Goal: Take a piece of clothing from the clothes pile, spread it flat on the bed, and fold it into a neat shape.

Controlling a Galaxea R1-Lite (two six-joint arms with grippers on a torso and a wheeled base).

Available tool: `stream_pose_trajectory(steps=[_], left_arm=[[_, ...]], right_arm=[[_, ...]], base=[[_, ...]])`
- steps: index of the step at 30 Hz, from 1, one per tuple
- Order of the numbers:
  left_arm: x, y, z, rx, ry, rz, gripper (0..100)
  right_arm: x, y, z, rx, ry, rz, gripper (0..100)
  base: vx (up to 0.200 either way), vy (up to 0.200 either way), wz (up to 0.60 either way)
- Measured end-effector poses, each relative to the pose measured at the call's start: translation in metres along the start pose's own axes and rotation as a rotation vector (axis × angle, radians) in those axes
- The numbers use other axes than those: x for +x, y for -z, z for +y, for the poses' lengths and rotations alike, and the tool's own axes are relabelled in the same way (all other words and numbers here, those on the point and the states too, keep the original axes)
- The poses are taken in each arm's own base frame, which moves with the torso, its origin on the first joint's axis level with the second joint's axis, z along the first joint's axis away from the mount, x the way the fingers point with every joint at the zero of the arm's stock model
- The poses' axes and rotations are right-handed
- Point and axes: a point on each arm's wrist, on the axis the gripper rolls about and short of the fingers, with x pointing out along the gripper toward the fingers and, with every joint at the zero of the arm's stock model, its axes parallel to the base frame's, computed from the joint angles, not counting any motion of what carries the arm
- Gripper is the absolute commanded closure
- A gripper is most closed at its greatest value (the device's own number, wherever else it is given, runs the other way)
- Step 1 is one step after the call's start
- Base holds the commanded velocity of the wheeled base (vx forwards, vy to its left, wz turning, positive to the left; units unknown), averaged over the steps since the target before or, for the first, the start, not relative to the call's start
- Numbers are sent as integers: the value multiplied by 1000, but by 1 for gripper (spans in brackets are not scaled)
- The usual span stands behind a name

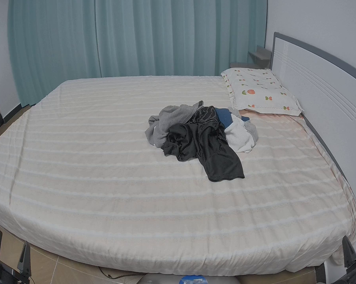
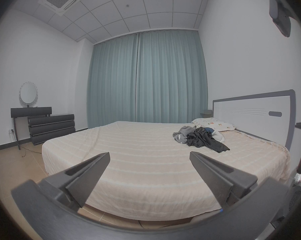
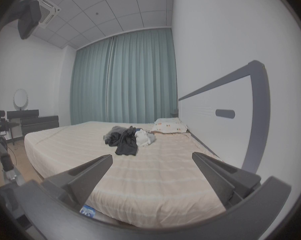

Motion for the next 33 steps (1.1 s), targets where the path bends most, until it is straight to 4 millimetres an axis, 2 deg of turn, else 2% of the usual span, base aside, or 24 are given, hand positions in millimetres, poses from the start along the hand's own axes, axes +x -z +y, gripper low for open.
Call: stream_pose_trajectory(steps=[6,13,22,27,28,29,33], left_arm=[[0,0,0,0,0,0,0],[0,0,0,0,0,0,0],[0,0,0,0,0,0,0],[0,0,0,0,0,0,0],[0,0,0,0,0,0,0],[0,0,0,0,0,0,0],[0,0,0,0,0,0,0]], right_arm=[[1,-34,0,19,-36,-16,0],[35,-62,0,65,-99,123,0],[108,-87,7,149,-156,306,0],[159,-92,15,191,-167,398,0],[176,-92,18,204,-167,423,0],[183,-91,19,210,-167,434,0],[232,-85,28,244,-161,499,0]], base=[[0,0,0],[0,0,0],[0,0,0],[0,0,0],[0,0,0],[0,0,0],[0,0,0]])
